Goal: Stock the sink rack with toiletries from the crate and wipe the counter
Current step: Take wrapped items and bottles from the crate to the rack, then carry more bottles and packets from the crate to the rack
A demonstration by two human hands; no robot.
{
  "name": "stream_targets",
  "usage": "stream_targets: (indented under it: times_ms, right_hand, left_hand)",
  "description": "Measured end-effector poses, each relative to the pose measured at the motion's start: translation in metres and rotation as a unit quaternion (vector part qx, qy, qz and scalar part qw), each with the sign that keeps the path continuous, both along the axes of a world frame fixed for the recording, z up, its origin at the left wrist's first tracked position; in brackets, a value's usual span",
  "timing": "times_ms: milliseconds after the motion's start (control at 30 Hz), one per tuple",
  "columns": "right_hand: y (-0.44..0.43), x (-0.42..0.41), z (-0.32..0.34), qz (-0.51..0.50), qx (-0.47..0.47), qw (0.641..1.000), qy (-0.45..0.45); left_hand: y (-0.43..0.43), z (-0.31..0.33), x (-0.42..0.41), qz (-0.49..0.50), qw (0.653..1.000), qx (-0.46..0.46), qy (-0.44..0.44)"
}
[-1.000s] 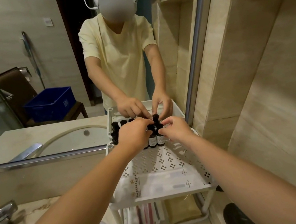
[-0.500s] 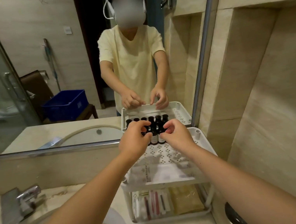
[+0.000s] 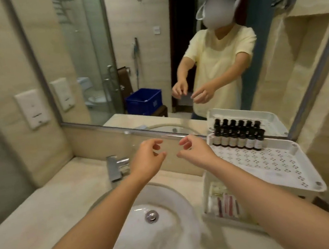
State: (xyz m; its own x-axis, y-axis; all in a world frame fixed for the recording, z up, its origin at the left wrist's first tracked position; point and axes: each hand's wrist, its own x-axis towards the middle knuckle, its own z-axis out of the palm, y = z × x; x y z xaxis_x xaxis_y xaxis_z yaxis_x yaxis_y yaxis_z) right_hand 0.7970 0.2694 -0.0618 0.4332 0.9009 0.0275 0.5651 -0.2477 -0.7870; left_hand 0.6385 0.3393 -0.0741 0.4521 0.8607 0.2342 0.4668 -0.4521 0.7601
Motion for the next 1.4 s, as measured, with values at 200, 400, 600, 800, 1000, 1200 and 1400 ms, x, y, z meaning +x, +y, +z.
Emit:
stream_targets:
  times_ms: [200,400,600,800,1000,1200,1400]
  right_hand:
    - [0.016,-0.113,-0.009,0.106,-0.023,0.993,-0.048]
    - [0.024,-0.235,-0.023,0.199,-0.033,0.976,-0.079]
    - [0.014,-0.352,-0.043,0.283,-0.042,0.954,-0.085]
    - [-0.004,-0.455,-0.057,0.358,-0.041,0.929,-0.084]
    - [-0.027,-0.551,-0.072,0.435,-0.034,0.897,-0.074]
    - [-0.056,-0.641,-0.077,0.513,-0.023,0.853,-0.094]
    - [-0.093,-0.718,-0.082,0.585,-0.028,0.804,-0.1]
  left_hand:
    - [0.001,-0.009,-0.132,0.109,0.99,-0.012,0.083]
    - [-0.03,-0.02,-0.263,0.189,0.976,-0.031,0.106]
    - [-0.074,-0.04,-0.377,0.279,0.952,-0.058,0.114]
    - [-0.118,-0.061,-0.472,0.35,0.927,-0.088,0.1]
    - [-0.168,-0.074,-0.56,0.429,0.892,-0.111,0.085]
    - [-0.23,-0.079,-0.636,0.499,0.856,-0.12,0.063]
    - [-0.293,-0.084,-0.692,0.561,0.814,-0.148,0.022]
